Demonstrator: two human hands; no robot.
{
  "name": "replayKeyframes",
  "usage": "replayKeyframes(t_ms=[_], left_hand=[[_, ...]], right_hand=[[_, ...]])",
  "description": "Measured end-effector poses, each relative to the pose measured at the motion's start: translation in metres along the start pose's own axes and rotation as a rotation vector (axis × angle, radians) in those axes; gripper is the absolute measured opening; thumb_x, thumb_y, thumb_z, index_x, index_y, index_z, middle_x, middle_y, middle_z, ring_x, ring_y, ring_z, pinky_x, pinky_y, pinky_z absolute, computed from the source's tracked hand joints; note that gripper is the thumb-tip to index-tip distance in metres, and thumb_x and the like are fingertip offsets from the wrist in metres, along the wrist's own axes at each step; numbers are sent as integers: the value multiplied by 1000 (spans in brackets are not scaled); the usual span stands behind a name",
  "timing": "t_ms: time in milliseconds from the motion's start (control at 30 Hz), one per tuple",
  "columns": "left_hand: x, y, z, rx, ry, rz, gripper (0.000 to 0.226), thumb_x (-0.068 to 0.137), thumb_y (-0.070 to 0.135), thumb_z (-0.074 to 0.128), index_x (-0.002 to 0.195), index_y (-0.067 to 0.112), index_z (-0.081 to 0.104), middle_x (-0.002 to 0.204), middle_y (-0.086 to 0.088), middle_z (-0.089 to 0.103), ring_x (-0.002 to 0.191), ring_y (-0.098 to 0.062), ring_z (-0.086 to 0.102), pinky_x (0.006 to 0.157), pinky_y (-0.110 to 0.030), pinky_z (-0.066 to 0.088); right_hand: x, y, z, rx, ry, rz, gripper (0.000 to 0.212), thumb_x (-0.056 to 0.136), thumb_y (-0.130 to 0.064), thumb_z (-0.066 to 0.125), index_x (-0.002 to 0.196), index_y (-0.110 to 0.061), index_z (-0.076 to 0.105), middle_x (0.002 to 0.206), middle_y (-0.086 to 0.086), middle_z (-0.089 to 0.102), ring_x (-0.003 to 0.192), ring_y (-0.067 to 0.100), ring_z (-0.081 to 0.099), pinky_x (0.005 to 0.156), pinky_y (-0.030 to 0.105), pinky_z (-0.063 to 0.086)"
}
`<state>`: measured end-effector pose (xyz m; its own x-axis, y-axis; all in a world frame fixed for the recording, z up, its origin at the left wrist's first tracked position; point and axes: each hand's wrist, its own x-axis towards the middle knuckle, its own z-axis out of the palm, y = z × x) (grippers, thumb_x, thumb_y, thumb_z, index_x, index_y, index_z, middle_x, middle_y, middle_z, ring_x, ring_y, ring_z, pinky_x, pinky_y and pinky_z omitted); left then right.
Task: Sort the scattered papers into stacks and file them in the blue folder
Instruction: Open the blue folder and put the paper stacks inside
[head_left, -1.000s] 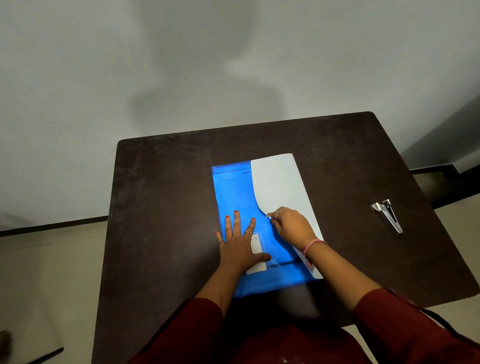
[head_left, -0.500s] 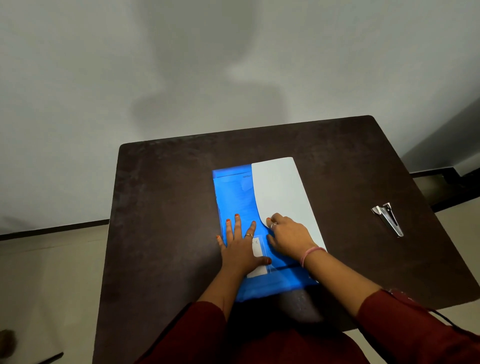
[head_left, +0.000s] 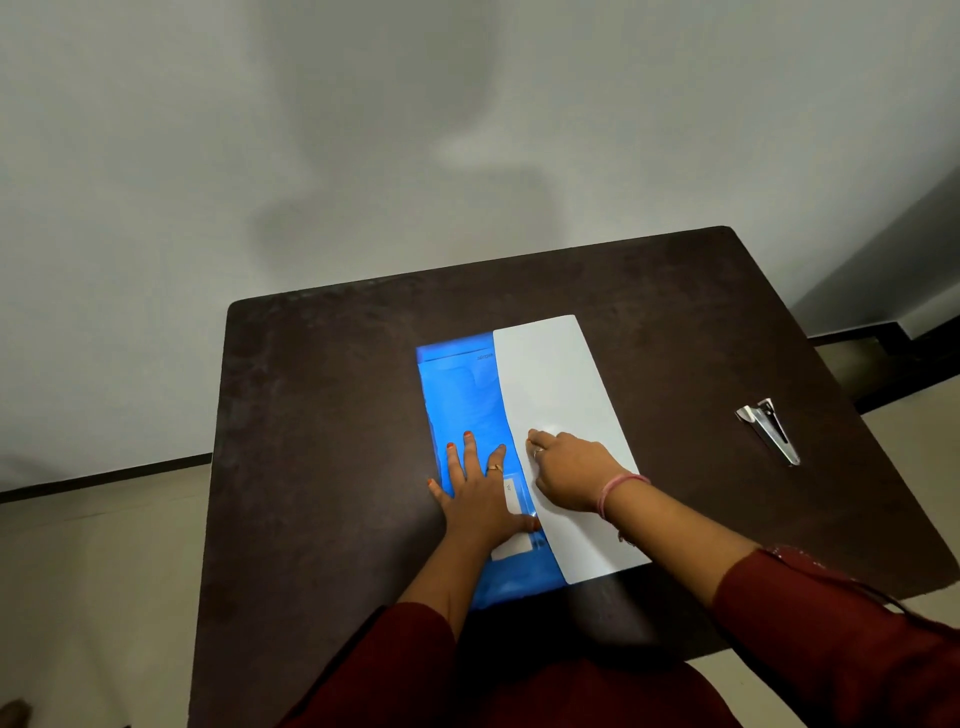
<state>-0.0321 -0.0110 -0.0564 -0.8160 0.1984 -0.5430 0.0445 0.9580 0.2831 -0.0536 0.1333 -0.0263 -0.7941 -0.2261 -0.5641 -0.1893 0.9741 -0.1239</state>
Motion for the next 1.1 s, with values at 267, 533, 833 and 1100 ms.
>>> replayKeyframes(t_ms=[267,533,833,1100], left_hand=[[1,0,1,-9,-5,-6,109,72,63,69,151,32,1,157,-6,-25,143,-35,-22,109,-67,-1],[1,-5,3,-16,-23,8,111,72,68,65,151,34,-6,155,-5,-30,142,-32,-27,110,-65,-4],[3,-10,8,6,-22,4,112,71,71,63,150,38,-10,152,-2,-36,141,-29,-30,110,-64,-8],[2,1,0,32,-41,-57,112,71,68,64,149,40,-10,151,0,-38,142,-27,-28,110,-65,-4]], right_hand=[[-8,-10,4,-194,28,-5,55,97,-24,46,148,-12,26,158,5,14,128,26,40,99,41,41],[-15,-13,40,-63,2,84,74,100,-27,39,150,-12,-13,157,5,-22,146,30,-8,112,56,22],[-38,18,70,293,104,-80,69,92,-2,37,152,-13,5,160,1,-5,147,21,-6,118,35,1],[-84,106,73,798,696,247,30,83,8,56,107,-3,70,111,12,67,104,26,64,91,5,33]])
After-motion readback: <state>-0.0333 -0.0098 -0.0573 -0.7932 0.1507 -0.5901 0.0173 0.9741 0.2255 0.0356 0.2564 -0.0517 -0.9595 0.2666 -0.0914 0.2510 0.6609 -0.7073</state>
